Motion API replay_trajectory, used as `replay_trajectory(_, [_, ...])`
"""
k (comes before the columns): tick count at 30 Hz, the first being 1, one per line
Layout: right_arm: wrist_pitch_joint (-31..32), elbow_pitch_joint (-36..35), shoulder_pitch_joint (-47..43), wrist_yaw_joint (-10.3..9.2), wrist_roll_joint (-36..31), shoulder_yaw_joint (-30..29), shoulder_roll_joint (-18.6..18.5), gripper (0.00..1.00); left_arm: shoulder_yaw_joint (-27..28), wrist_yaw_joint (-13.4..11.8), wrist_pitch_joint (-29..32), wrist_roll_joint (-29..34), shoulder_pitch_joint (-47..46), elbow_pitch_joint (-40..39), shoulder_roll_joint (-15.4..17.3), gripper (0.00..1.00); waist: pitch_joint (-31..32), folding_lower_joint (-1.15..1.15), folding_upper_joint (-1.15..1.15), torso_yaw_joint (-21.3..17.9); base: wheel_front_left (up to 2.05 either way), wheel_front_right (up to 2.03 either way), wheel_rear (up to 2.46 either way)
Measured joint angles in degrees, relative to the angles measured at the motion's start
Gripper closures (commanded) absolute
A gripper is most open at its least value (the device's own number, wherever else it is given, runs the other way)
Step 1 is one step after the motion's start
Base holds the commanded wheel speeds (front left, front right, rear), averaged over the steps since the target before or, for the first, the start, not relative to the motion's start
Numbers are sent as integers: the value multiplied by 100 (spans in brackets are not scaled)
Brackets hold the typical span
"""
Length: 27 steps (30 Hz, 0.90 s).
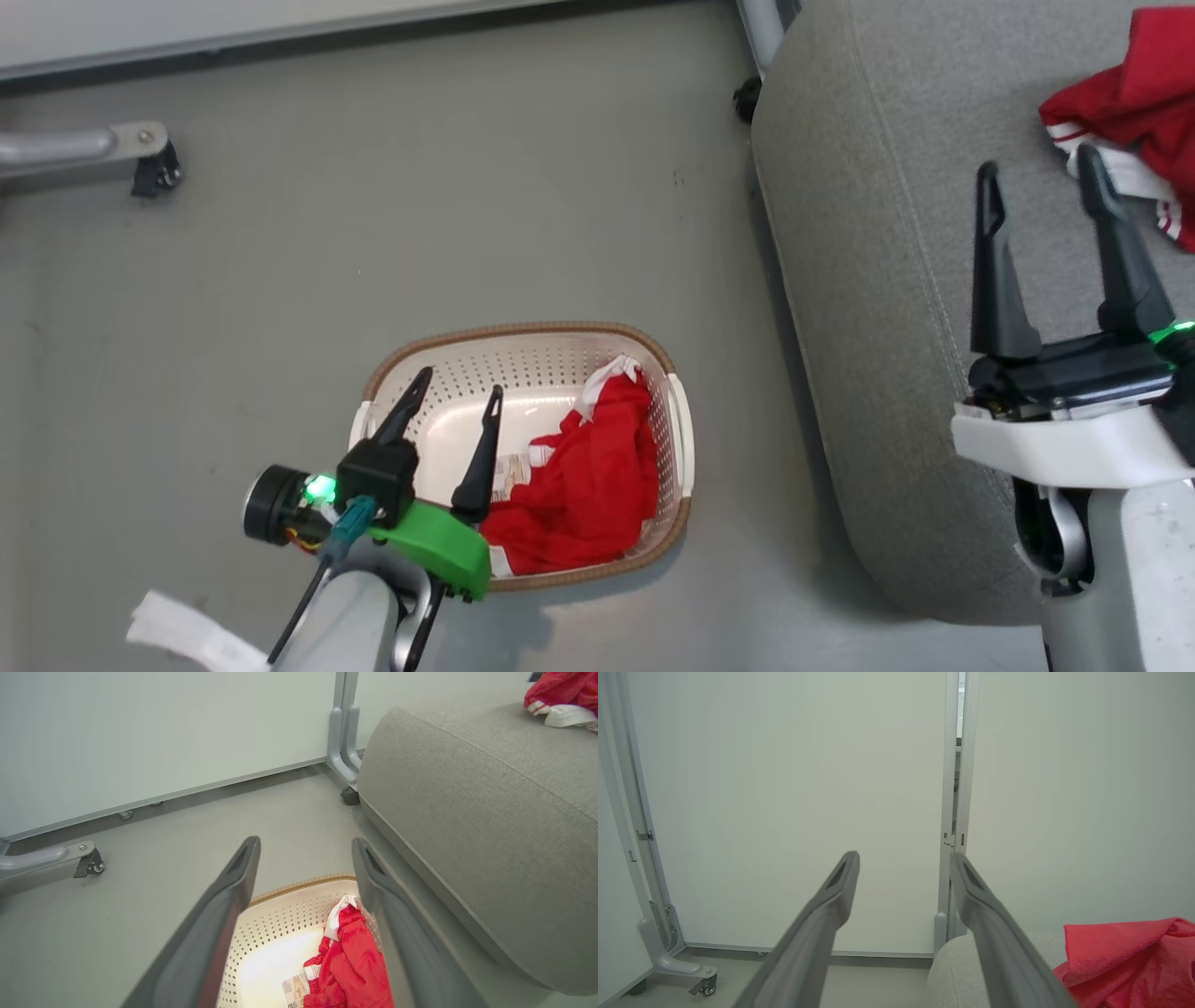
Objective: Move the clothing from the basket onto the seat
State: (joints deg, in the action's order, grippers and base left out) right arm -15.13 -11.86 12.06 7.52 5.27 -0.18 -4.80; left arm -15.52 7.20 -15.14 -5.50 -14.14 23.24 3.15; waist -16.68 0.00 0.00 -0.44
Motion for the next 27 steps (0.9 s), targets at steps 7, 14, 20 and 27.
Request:
replay_trajectory(7, [-1,-399,531,0,-92,-311,-8,0,-1084,19,-1,-183,-1326,1486,176,0,-895,0,0,-125,0,0,0])
replay_trajectory(14, [0,-760,917,1,-132,-382,-60,0,-1931,19,35,-567,-2492,3006,102,0,-1738,0,0,-295,0,0,0])
replay_trajectory(20, [-1,-1287,1118,0,-200,-542,44,0,-2547,19,226,-925,-3260,3710,-1,0,-2385,1,0,-460,0,0,0])
replay_trajectory(27, [0,-1582,1220,0,-270,-536,138,0,-3148,20,694,-1590,-3787,4201,-22,0,-3124,1,0,-742,0,0,0])
